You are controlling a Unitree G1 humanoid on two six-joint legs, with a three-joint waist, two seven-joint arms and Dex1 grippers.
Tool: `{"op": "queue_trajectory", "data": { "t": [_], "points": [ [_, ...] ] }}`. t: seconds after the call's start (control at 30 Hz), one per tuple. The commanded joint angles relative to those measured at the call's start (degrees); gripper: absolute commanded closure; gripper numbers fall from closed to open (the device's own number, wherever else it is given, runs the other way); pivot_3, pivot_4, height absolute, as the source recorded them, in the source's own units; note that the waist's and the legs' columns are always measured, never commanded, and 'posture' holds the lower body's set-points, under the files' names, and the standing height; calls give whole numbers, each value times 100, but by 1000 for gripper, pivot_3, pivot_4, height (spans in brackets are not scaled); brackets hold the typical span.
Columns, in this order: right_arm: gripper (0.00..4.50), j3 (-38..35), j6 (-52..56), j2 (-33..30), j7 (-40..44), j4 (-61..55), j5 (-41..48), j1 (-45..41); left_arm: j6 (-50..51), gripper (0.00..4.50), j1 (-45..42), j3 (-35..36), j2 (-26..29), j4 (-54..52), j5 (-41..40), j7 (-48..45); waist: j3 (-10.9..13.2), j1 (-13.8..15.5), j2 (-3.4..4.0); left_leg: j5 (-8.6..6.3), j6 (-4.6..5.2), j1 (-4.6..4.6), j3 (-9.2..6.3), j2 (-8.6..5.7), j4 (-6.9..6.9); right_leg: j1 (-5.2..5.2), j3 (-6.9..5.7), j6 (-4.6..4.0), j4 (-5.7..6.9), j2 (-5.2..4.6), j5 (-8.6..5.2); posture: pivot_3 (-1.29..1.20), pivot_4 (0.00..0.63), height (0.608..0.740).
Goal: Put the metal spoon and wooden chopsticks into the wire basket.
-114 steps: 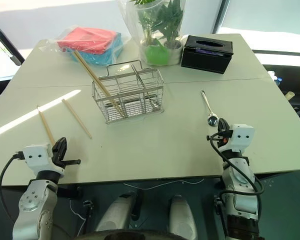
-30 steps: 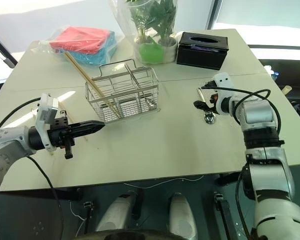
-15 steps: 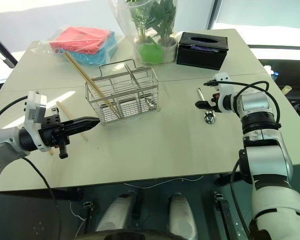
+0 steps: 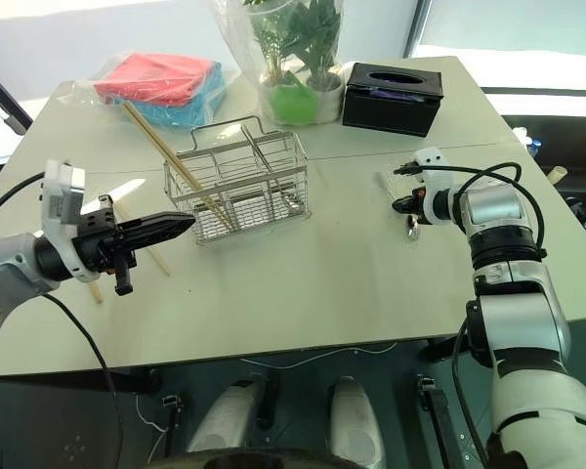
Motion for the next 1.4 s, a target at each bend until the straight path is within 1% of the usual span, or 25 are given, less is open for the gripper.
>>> {"op": "queue_trajectory", "data": {
  "t": [0.03,0.2,0.3,0.43,0.53,0.63,0.73,0.83,0.9,1.0,1.1,1.2,1.4],
  "points": [
    [4468,-16,136,27,40,-228,20,140,-72,4500,-67,132,-9,-21,-109,9,0,6,0,0,0,0,0,0,0,0,0,0,0,0,0,0,150,740],
    [4468,-138,-7,67,-238,-324,-24,169,-78,4500,-56,115,-39,1,-120,-8,-1,9,-1,0,0,0,0,0,0,1,0,0,0,0,0,0,150,740],
    [4468,-357,-437,120,-614,-485,-11,2,-72,4500,-32,91,-52,32,-106,-38,-1,-1,-1,0,-1,1,3,0,1,1,2,0,1,0,1,0,150,740],
    [4468,-814,-1153,309,-1244,-1018,138,-316,-51,4500,51,62,-42,95,-55,-69,3,-5,5,2,-2,0,7,0,0,-6,6,0,6,0,1,0,150,740],
    [4468,-1332,-1286,640,-1722,-1633,495,-527,-95,4500,136,14,-1,93,85,-79,7,-8,10,3,-3,-2,11,1,-1,-12,10,8,7,0,5,0,150,740],
    [4468,-1565,-1330,1001,-1965,-2504,791,-481,-145,4500,87,134,-86,141,138,161,6,6,9,3,-4,-2,8,4,-3,-12,9,14,8,2,9,0,150,740],
    [4468,-1632,-1280,1353,-2145,-3249,1049,-383,-118,4500,16,335,-143,160,34,418,5,19,7,3,-4,0,6,5,-2,-7,7,12,9,3,8,0,150,740],
    [4468,-1553,-1196,1747,-2340,-3873,1249,-289,-109,4500,90,471,-38,62,55,487,5,19,7,3,-5,0,3,4,-1,-8,7,3,11,3,4,0,150,740],
    [4468,-1459,-1107,2108,-2513,-4218,1408,-197,-71,4500,100,585,8,50,1,529,5,12,7,4,-5,0,3,3,-1,-10,7,2,13,2,3,0,150,740],
    [4468,-1291,-1256,2728,-2656,-4680,1638,118,-62,4500,79,727,2,42,-65,652,4,1,8,5,-7,0,3,4,-3,-18,9,7,21,3,6,0,150,740],
    [4468,-1120,-1633,3195,-2678,-4773,1693,425,-74,4500,67,785,-59,-21,-135,809,4,-9,8,5,-8,1,3,5,-5,-20,9,13,27,4,10,0,150,740],
    [4468,-1071,-2085,3510,-2643,-4632,1739,581,-62,4500,76,813,-104,-106,-229,961,4,7,9,4,-15,1,2,3,-4,-22,8,13,27,4,10,0,150,740],
    [4468,-893,-3224,3802,-2266,-3873,1586,678,-41,4500,171,893,-157,-295,-421,1232,4,-20,8,0,-24,7,1,4,-5,-24,8,14,28,6,11,0,150,740]
  ]
}}
